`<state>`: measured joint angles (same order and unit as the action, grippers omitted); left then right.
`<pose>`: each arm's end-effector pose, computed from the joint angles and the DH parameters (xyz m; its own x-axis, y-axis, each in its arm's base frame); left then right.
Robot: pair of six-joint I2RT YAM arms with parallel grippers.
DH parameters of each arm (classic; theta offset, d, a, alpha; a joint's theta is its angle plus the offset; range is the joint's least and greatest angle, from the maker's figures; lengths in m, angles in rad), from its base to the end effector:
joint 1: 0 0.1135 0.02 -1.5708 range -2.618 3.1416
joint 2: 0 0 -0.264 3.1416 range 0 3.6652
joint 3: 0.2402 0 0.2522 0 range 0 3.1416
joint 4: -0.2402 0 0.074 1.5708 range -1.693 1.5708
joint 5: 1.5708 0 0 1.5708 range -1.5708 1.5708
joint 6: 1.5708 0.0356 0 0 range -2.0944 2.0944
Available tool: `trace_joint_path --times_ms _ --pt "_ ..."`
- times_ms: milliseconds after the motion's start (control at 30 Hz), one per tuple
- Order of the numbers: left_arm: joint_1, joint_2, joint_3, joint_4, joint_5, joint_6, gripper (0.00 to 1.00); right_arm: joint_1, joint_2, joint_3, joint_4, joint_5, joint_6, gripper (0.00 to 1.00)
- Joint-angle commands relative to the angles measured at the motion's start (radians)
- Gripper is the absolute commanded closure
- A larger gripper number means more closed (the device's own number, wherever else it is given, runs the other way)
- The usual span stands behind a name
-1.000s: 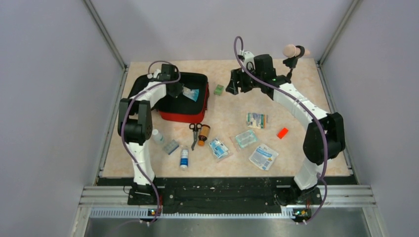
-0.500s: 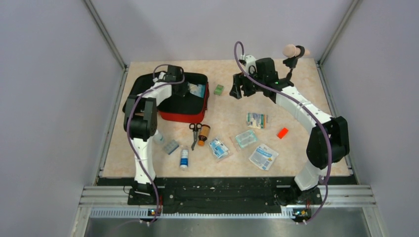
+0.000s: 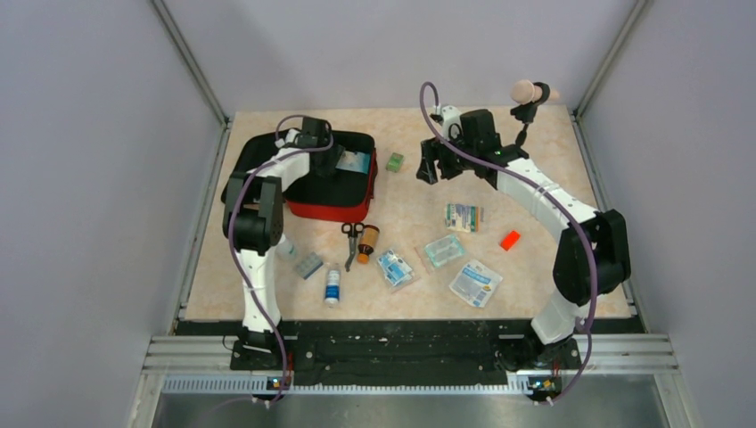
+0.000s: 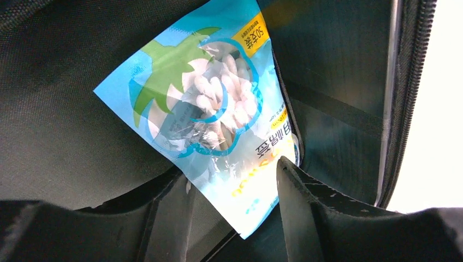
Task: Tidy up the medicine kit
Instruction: Place the medical item at the medicine box.
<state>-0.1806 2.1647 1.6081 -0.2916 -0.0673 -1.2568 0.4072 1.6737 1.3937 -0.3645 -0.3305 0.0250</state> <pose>0.4725 -0.0838 0.1717 -0.3568 -0.8995 -0.2522 -0.6600 0.4338 -0.6134 0.3491 0.1632 0.3014 -0.5668 -0.2187 -0.7943 -0.5988 0.7715 0.2149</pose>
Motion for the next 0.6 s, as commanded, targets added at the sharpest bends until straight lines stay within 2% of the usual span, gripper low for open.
trace_joint_path --times_ms 0,67,100,133,300,433,467,567 --pt "-0.002 -0.096 -0.017 -0.026 -0.002 0.032 0.38 -0.005 -0.049 -0.021 0.009 0.017 -0.020 0.32" --pt "-0.002 -0.119 -0.019 -0.052 -0.008 0.056 0.33 -0.005 -0.056 -0.027 0.001 0.021 -0.051 0.32" --pt "-0.002 -0.132 -0.020 -0.072 -0.022 0.064 0.08 -0.005 -0.059 -0.031 -0.006 0.018 -0.062 0.32" --pt "-0.001 -0.144 -0.021 -0.095 -0.032 0.063 0.02 -0.004 -0.062 -0.035 -0.014 0.012 -0.075 0.31" --pt "0.000 -0.217 -0.036 -0.122 -0.027 0.139 0.01 -0.006 -0.098 -0.081 -0.038 -0.011 -0.148 0.30" --pt "-0.006 -0.292 0.001 -0.060 0.001 0.313 0.01 -0.007 -0.147 -0.155 -0.040 -0.045 -0.211 0.29" --pt "-0.005 -0.307 0.013 -0.018 0.039 0.390 0.01 -0.007 -0.156 -0.174 -0.050 -0.060 -0.234 0.28" --pt "-0.004 -0.351 0.036 0.079 0.307 0.663 0.01 -0.008 -0.178 -0.209 -0.108 -0.075 -0.307 0.29"
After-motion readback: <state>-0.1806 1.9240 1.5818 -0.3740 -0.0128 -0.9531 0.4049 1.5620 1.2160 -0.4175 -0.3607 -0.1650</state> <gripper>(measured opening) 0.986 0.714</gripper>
